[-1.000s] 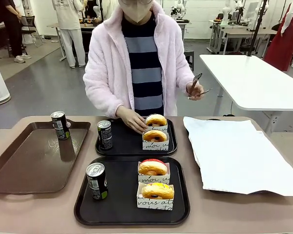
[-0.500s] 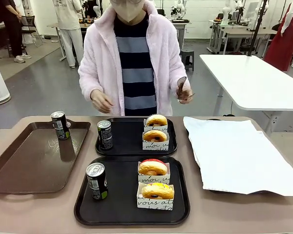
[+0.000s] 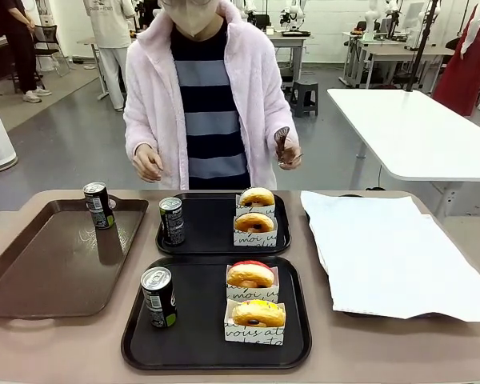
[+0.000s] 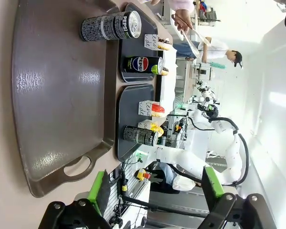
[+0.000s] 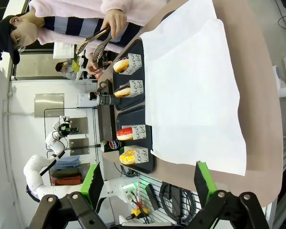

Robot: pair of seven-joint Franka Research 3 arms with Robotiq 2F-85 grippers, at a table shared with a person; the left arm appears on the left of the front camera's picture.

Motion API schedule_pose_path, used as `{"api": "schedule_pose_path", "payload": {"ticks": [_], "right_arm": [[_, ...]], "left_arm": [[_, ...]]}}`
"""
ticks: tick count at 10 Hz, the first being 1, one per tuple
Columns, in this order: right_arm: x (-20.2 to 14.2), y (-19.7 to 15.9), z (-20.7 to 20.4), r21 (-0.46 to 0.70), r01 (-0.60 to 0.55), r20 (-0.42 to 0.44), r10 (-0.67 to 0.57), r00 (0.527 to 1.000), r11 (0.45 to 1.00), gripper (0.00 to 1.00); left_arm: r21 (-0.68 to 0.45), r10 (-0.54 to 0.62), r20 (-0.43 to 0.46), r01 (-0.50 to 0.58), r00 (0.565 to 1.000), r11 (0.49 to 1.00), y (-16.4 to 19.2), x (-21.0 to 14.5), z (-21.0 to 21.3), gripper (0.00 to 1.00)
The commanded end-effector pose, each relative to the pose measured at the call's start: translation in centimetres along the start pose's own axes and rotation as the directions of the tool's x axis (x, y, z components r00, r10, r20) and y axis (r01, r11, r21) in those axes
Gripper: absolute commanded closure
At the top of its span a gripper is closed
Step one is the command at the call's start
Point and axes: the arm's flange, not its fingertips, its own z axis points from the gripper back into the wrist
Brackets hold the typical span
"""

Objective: Set up donuts and drinks on trays.
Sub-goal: Pick up one Pepsi coke from the Handle tray and place it on the Flat Tray without a Pepsi coke.

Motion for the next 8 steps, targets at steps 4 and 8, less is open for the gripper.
{"api": "schedule_pose_path", "payload": {"ticks": [4,8], "right_arm": [[0.20,0.06,-0.04,0.020,-0.014,0.008,0.014,1.000,1.000,0.00],[0.20,0.06,-0.04,0.020,-0.014,0.008,0.014,1.000,1.000,0.00]], "left_arm": [[0.013,0.021,0.007,-0.021,1.000,1.000,-0.43,-0.32,-0.10,0.00],[0.013,0.021,0.007,-0.021,1.000,1.000,-0.43,-0.32,-0.10,0.00]]}}
